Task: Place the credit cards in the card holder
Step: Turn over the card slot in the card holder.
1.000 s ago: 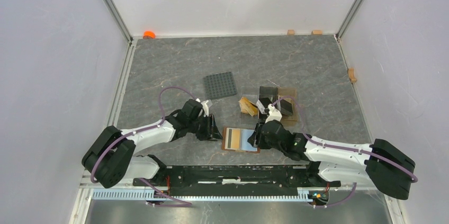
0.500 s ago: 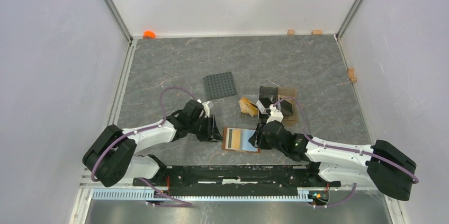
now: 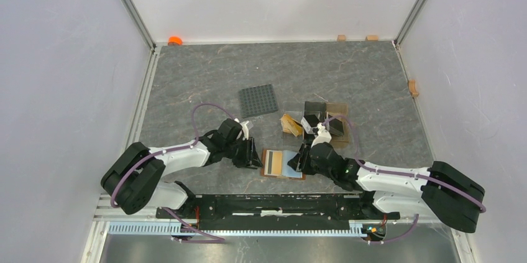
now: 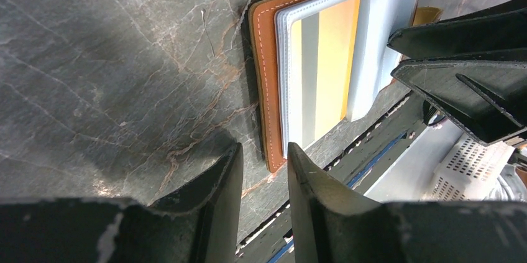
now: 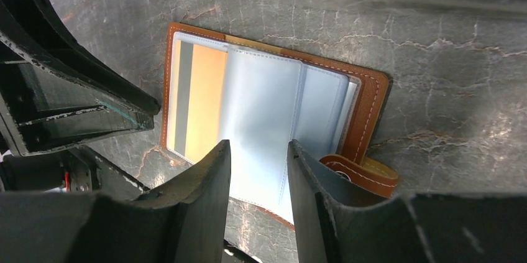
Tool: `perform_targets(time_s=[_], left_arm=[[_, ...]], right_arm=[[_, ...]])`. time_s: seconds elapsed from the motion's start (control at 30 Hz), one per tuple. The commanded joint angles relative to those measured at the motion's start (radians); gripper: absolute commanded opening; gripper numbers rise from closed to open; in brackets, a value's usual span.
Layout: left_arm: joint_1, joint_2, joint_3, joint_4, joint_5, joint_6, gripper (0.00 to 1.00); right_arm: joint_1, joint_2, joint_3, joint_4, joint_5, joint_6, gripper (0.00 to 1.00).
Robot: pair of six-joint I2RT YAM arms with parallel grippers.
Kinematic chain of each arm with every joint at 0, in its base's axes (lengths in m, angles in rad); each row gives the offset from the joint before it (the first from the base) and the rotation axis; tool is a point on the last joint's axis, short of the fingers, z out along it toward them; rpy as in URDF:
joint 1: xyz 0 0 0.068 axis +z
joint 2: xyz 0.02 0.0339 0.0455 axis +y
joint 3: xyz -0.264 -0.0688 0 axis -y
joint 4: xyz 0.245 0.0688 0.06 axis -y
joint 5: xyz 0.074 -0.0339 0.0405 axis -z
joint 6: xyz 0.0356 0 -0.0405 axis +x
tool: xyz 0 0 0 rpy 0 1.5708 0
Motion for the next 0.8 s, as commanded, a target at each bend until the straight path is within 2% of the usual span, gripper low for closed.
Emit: perform_targets(time_s=[0.0, 0.5, 0.77], left_arm=[[-0.008, 0.006, 0.02, 0.041, 0.012, -0.028, 0.39], [-0.013, 0.008, 0.017, 0.041, 0.016, -0.028, 0.37], [-0.013, -0.01, 0.013, 0.041, 0.008, -0.029, 0.37]], right_arm=[[-0.018, 0.03, -0.047, 0.091, -0.045, 0.03, 0.44], [-0.028, 0.066, -0.084, 0.442, -0.144, 0.013, 0.43], [-0.026, 0.153, -0.018, 0.522, -0.204, -0.044, 0.43]])
